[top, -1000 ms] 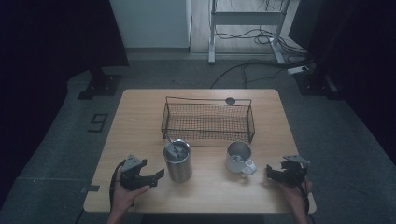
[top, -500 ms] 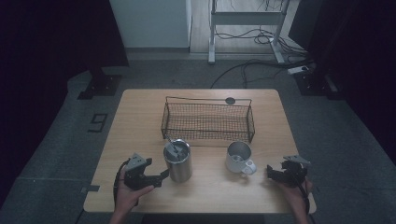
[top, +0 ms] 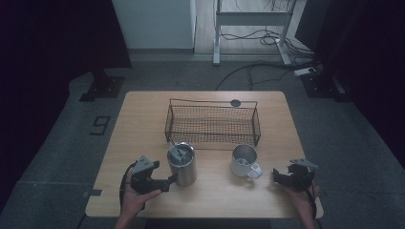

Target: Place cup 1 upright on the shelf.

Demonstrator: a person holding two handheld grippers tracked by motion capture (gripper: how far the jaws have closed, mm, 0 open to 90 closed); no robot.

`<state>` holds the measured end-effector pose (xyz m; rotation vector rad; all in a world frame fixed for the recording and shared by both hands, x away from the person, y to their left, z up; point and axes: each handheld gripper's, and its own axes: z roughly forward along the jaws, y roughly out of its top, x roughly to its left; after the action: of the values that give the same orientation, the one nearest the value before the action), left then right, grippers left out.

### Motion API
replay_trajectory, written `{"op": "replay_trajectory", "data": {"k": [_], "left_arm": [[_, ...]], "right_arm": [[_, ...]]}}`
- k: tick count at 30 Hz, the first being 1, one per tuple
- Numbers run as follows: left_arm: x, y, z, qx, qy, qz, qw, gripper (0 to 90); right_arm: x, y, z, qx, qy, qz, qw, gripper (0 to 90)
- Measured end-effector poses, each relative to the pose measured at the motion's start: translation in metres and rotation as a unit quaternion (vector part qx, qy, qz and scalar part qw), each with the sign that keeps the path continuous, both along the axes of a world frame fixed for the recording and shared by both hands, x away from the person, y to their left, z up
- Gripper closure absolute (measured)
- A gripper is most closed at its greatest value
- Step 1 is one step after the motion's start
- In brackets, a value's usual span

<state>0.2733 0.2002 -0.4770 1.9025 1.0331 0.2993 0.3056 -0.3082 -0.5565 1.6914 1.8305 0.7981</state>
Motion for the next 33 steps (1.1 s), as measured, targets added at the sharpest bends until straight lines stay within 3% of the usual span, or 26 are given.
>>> {"op": "replay_trajectory", "data": {"k": [12,19,33], "left_arm": [[0.0,-0.007,0.008,-0.008,-0.004,-0.013,0.9999,0.2],[0.003,-0.016,0.012,-0.005,-0.006,-0.028,0.9996,0.0],[0.012,-0.029,0.013,0.001,-0.005,-0.033,0.9994,0.0]], "right_arm": [[0.0,0.0,0.0,0.0,-0.001,-0.001,1.0,4.1],[-0.001,0.0,0.0,0.0,-0.001,-0.002,1.0,4.2],[-0.001,0.0,0.0,-0.001,-0.001,-0.002,1.0,4.2]]}}
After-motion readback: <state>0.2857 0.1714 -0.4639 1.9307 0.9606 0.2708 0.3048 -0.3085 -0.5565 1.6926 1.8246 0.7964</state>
